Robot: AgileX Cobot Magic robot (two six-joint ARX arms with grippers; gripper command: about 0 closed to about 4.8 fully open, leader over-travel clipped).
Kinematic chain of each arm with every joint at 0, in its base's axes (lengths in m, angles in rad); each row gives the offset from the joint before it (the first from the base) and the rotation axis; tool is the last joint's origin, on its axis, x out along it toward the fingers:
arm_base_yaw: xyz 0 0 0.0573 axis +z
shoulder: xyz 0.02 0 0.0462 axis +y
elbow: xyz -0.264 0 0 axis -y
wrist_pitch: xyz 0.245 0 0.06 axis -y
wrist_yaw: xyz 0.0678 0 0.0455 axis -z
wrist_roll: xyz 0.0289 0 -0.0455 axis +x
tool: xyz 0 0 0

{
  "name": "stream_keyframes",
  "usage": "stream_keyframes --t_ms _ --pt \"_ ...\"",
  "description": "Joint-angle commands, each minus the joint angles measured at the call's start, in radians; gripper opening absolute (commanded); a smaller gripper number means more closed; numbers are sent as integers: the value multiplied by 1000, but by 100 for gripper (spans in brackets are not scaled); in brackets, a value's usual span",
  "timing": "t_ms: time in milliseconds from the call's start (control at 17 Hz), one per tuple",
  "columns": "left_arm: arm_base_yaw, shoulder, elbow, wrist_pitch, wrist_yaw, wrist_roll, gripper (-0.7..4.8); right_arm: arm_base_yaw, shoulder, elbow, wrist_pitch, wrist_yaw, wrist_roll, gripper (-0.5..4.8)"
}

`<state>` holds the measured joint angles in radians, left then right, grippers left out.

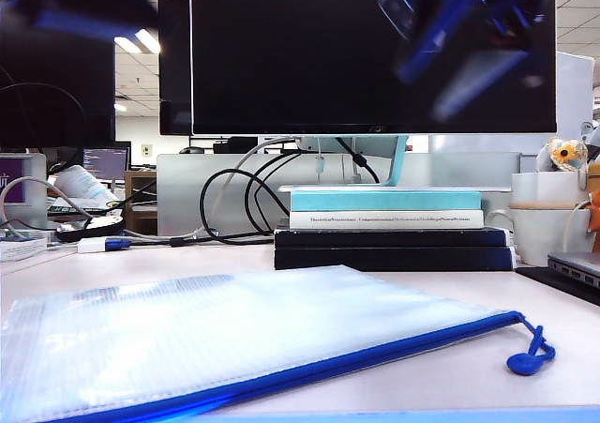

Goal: Pick up the transparent plastic file bag with a blue zipper and close its zipper.

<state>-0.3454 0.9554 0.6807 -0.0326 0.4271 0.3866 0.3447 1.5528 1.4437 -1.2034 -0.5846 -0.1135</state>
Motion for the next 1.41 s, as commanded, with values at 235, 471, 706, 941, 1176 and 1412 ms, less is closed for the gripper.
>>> stream_keyframes --t_ms 235,471,706,941,1176,1412 --pt "18 -261 3 -67 -317 -95 479 -47 -218 2 244 304 92 261" --pt "123 -396 0 -217 -305 -95 370 -61 -344 -2 304 410 95 261" --pt "415 -490 -24 -258 -82 -149 331 -61 -577 -165 583 454 112 261" --pt "511 -518 -64 -258 -43 -253 281 -61 -781 -448 695 587 114 261" --pt "480 -586 -137 -201 -158 -308 240 -61 -1208 -947 978 590 258 214" --pt "480 -725 -257 -137 -161 -364 219 -61 -1503 -1145 1052 591 302 120"
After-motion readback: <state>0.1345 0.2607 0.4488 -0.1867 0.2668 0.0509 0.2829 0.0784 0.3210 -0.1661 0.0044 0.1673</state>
